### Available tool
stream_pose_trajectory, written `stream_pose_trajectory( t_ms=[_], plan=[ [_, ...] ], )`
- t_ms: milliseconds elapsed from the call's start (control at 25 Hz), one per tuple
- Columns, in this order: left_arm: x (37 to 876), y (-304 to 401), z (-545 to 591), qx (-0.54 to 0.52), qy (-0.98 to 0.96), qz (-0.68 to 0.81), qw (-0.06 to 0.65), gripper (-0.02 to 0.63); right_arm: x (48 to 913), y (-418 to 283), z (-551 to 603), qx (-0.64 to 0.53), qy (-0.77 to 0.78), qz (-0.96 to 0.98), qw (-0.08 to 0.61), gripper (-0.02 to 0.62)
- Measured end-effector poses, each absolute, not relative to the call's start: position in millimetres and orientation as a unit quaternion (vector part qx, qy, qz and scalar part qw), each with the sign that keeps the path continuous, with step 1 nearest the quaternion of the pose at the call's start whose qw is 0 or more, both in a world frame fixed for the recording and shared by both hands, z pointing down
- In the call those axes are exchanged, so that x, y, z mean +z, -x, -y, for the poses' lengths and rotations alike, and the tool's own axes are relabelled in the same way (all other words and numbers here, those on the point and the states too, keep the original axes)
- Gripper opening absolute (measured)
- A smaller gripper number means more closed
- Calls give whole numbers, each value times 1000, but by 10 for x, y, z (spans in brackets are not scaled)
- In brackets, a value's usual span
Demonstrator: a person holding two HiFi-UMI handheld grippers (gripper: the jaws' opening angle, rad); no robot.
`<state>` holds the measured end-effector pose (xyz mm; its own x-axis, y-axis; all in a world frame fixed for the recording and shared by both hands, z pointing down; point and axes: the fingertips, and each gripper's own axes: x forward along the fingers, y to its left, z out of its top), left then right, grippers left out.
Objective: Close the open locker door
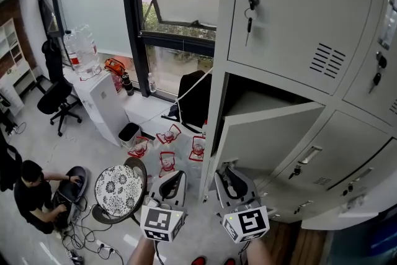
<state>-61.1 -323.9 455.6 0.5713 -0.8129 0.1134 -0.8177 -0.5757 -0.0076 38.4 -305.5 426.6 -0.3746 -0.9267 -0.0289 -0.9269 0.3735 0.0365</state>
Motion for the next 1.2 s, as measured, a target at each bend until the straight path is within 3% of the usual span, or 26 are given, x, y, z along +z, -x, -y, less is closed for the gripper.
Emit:
stream_pose_trajectory(
  t_ms=[1200],
  plan=[
    [4659,496,3697,55,-885,461,36,21,4297,-500,4013,4,590,-807,3,87]
  ],
)
